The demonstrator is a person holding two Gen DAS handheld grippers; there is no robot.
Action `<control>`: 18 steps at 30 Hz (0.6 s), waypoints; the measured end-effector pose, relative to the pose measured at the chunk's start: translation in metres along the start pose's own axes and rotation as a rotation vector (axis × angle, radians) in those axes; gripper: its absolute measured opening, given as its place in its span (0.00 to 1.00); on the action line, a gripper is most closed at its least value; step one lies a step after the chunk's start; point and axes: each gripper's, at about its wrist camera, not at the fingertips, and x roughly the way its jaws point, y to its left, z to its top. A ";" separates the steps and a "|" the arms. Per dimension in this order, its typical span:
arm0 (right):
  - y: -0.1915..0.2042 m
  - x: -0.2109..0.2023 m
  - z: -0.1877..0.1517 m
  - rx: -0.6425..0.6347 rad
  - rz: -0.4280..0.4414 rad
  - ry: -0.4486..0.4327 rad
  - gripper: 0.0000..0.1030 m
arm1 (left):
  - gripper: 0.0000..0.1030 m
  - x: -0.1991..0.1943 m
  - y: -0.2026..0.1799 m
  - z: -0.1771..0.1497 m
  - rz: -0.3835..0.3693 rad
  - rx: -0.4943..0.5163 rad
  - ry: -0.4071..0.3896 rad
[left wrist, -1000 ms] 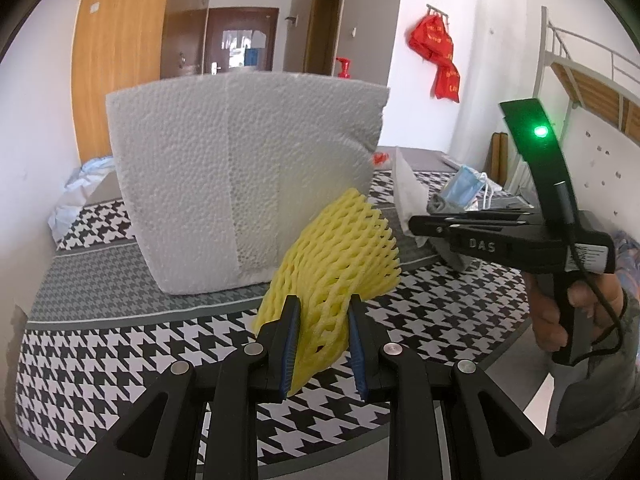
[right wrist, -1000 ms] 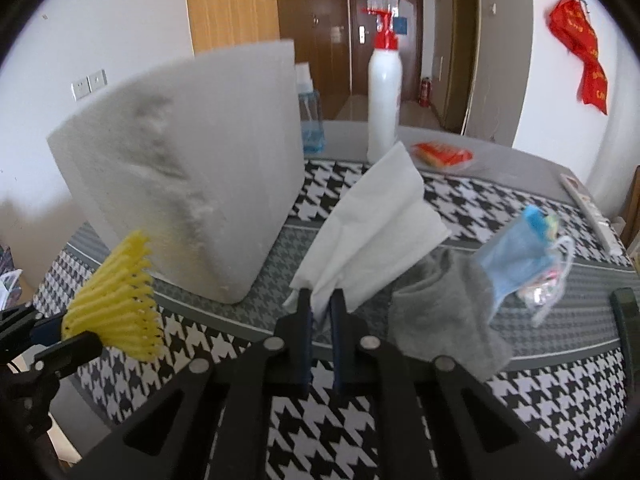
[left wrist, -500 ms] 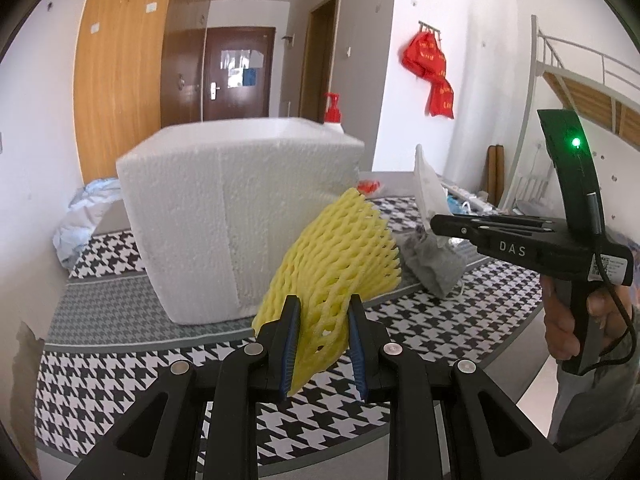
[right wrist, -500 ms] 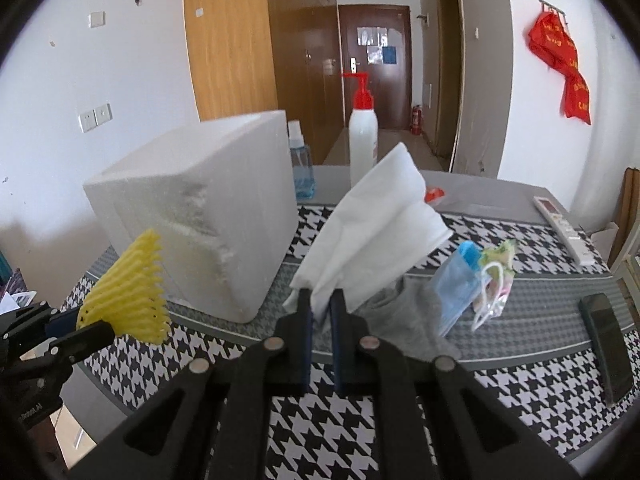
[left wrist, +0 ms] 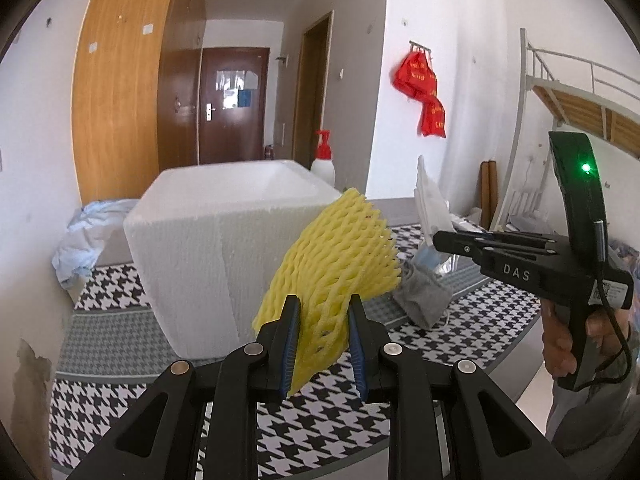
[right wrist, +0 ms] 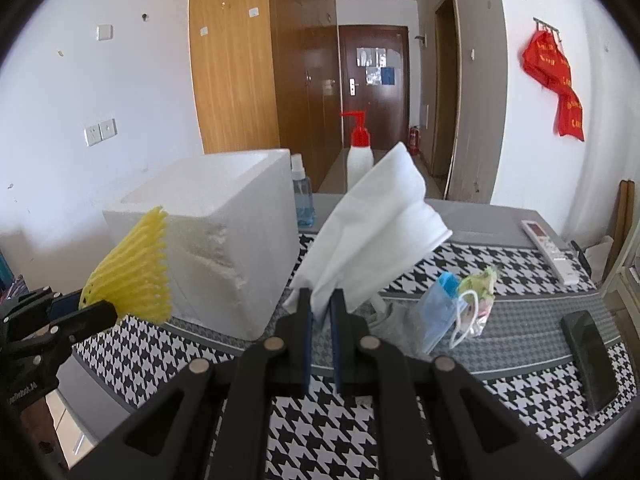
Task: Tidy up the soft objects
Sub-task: 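Carry the tissue with the right tool over the foam box while the left carries the net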
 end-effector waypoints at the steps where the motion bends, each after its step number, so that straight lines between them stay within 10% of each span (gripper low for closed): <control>1: 0.000 -0.001 0.002 0.000 -0.001 -0.004 0.11 | 0.24 -0.001 0.000 0.003 0.001 -0.001 -0.007; 18: 0.007 -0.016 0.024 -0.036 0.010 -0.084 0.11 | 0.24 -0.011 0.012 0.033 0.088 -0.005 -0.095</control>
